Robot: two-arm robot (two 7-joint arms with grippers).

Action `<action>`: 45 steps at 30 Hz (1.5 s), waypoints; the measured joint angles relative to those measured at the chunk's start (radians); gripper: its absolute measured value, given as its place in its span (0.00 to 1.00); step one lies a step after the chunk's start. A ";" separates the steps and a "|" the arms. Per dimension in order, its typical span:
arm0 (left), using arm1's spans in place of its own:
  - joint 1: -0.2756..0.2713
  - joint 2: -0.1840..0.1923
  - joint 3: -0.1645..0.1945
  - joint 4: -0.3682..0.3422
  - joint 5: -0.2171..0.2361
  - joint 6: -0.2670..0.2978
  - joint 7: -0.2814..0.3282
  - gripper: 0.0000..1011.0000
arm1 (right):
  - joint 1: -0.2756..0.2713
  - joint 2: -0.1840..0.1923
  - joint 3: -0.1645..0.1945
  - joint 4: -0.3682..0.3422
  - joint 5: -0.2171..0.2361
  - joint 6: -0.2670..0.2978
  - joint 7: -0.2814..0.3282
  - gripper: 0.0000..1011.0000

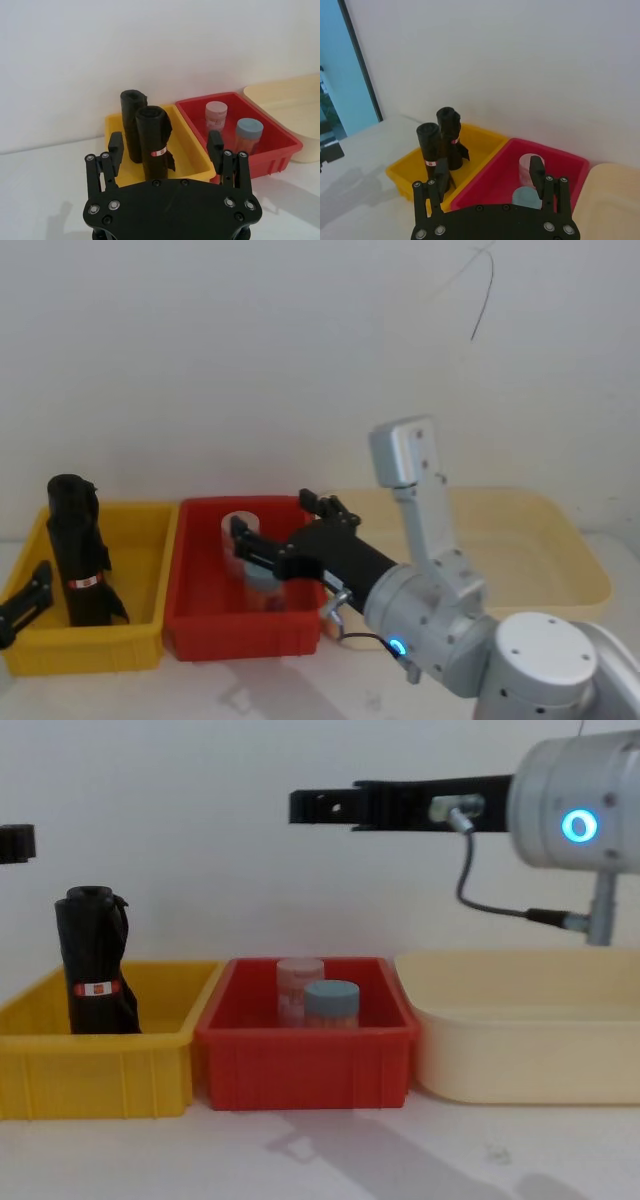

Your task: Pick up the garbage bag with the one hand and transfer it to the other hand.

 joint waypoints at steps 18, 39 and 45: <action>-0.173 0.032 0.031 0.194 -0.029 -0.065 -0.152 0.99 | 0.071 -0.034 -0.053 0.125 -0.065 -0.021 -0.001 0.99; -0.250 0.027 0.023 0.344 -0.026 -0.068 -0.191 0.99 | 0.157 -0.075 -0.075 0.268 -0.099 -0.034 0.035 0.99; -0.286 0.017 0.033 0.393 -0.026 -0.068 -0.205 0.99 | 0.181 -0.089 -0.076 0.309 -0.105 -0.033 0.043 0.99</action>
